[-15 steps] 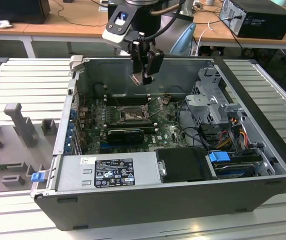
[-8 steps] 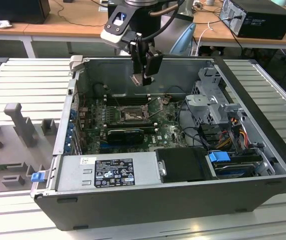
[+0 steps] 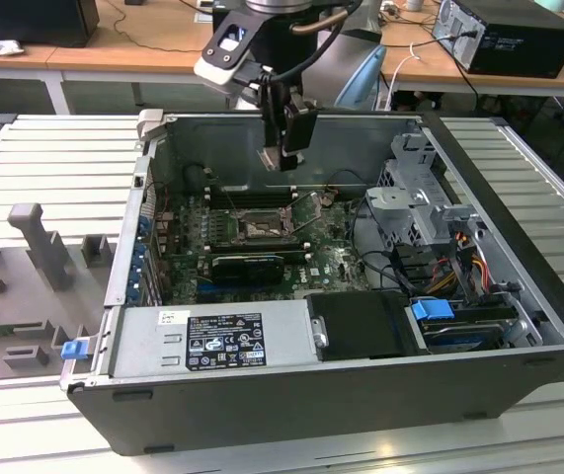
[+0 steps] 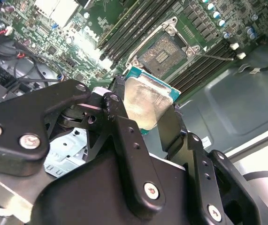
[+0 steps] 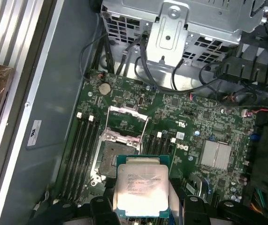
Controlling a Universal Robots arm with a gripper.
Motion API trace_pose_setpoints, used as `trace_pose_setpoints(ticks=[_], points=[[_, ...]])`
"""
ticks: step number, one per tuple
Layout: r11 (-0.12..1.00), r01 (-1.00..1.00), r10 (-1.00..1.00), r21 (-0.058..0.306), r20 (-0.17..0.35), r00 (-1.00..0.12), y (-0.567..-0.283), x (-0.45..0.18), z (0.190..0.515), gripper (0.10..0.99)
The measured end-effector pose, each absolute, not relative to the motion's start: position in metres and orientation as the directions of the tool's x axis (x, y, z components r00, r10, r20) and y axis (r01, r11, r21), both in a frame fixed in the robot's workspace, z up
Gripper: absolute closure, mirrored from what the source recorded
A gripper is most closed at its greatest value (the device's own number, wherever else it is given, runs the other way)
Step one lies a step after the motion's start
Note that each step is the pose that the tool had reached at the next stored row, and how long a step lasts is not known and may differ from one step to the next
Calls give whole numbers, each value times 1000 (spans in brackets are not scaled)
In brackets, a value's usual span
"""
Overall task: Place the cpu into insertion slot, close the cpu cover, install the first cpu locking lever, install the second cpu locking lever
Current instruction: 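Place the cpu into insertion slot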
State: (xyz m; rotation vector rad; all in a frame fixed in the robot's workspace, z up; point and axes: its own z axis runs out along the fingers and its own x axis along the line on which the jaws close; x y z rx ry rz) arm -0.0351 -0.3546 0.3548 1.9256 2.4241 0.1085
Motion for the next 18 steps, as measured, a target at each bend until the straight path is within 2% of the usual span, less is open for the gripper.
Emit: trace_pose_setpoints(ticks=[18], points=[[84, 993, 996, 82, 9, -85, -355, -35, 352, 561]])
